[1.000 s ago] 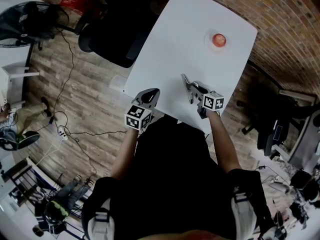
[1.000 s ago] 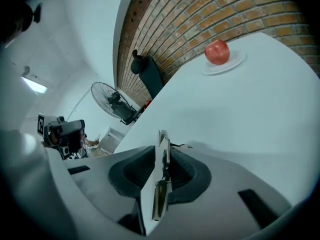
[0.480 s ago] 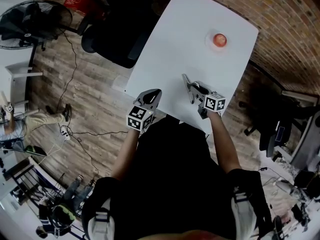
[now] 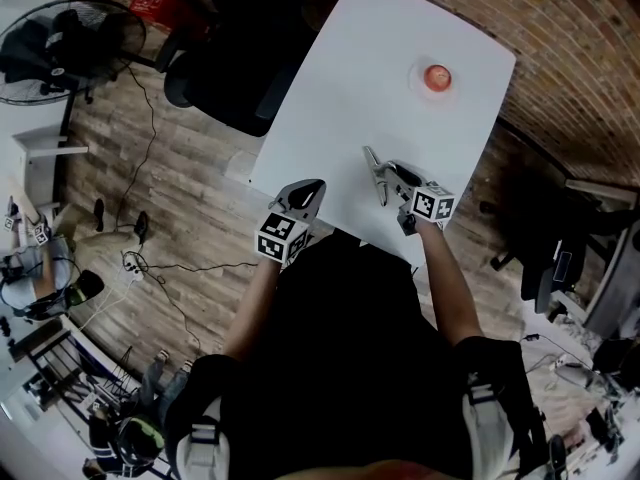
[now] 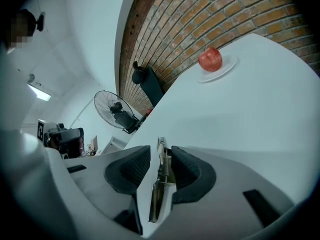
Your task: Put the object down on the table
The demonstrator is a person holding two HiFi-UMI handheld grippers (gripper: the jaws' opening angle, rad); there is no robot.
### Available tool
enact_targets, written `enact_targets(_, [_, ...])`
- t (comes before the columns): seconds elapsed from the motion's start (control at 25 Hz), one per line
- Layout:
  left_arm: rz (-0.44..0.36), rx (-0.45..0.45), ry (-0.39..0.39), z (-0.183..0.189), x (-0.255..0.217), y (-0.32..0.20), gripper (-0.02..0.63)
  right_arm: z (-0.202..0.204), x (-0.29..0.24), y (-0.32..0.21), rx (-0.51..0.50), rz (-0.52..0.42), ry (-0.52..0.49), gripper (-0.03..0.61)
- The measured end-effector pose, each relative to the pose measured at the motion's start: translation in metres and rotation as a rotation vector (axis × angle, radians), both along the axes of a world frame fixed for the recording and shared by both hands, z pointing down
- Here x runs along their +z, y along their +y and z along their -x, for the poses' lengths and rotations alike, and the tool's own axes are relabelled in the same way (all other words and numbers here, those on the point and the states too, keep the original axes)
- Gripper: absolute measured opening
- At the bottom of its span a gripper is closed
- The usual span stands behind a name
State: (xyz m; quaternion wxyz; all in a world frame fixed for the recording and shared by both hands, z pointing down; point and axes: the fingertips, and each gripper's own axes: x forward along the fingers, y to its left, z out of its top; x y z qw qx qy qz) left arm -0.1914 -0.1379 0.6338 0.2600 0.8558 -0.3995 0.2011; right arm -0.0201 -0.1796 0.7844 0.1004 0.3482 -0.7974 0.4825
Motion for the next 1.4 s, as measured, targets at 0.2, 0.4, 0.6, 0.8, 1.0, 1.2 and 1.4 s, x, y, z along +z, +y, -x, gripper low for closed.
enact_targets(0.2, [-0.008,-0.004,0.005,-0.004,-0.004,0.002,0.021,-0.004,-0.003,0.002,0.011,0.000,-0.012,0.129])
enact_targets(0.4, [-0.008,0.009,-0.003,-0.010,-0.008,0.005,0.021,-0.013,-0.014,0.002,0.041,-0.010,-0.005,0.129])
enact_targets(0.6, [-0.021,0.017,0.001,-0.024,-0.016,0.006,0.021,-0.029,-0.027,0.005,0.022,-0.045,0.038,0.084])
enact_targets(0.8, [-0.012,0.027,0.003,-0.037,-0.023,0.009,0.021,-0.039,-0.045,0.011,-0.018,-0.092,0.060,0.031])
enact_targets(1.0, [-0.050,0.050,0.015,-0.049,-0.039,0.007,0.021,-0.047,-0.058,0.016,-0.060,-0.128,0.116,-0.002])
enact_targets(1.2, [-0.053,0.051,0.020,-0.056,-0.041,0.006,0.021,-0.051,-0.077,0.017,-0.113,-0.218,0.200,-0.003])
enact_targets(1.4, [-0.049,0.039,0.026,-0.067,-0.040,0.009,0.021,-0.055,-0.093,0.024,-0.179,-0.286,0.274,-0.003])
